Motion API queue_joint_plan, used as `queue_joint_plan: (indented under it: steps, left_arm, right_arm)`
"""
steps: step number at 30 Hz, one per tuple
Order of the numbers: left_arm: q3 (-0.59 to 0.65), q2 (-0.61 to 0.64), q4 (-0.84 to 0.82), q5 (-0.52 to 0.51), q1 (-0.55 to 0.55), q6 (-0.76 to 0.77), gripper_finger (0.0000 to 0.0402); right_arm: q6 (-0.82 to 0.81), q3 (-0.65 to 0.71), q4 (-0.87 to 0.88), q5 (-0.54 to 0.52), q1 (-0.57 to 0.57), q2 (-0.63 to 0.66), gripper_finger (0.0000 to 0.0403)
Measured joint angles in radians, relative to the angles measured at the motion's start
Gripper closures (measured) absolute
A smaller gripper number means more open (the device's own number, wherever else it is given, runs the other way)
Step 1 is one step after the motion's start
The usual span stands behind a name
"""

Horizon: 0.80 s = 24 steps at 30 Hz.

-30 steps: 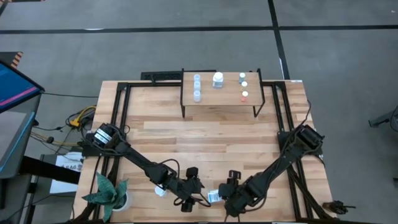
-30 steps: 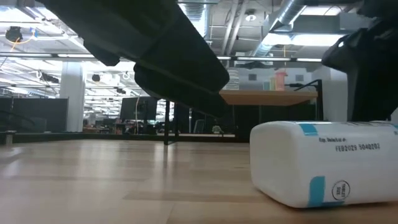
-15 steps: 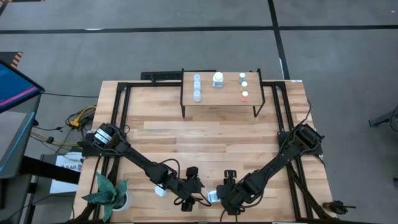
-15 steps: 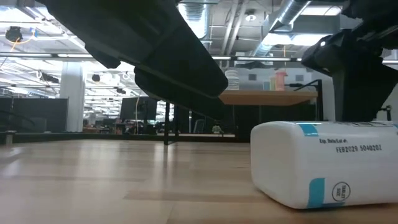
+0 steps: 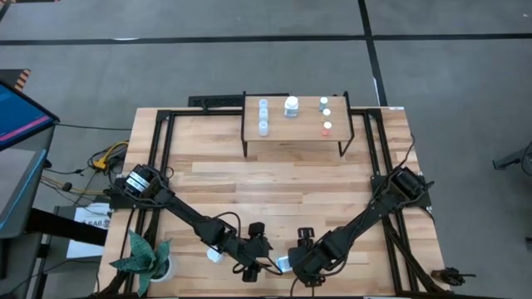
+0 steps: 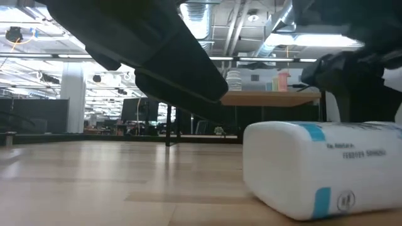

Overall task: Pick and place medicine bottles onto shelf by color
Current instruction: Put the right white big pill bottle on the shelf

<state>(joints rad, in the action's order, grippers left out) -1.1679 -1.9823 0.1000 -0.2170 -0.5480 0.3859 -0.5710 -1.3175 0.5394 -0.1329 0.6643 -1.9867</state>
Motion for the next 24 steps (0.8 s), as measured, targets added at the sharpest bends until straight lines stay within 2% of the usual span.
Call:
queue_joint_plan:
  steps: [24]
  left_arm:
    - [0.0,0.0,-0.015,-0.004,0.004,0.0,0.0155]
  right_arm:
    - [0.086,-0.001,-0.091,0.006,-0.033,0.002,0.0147]
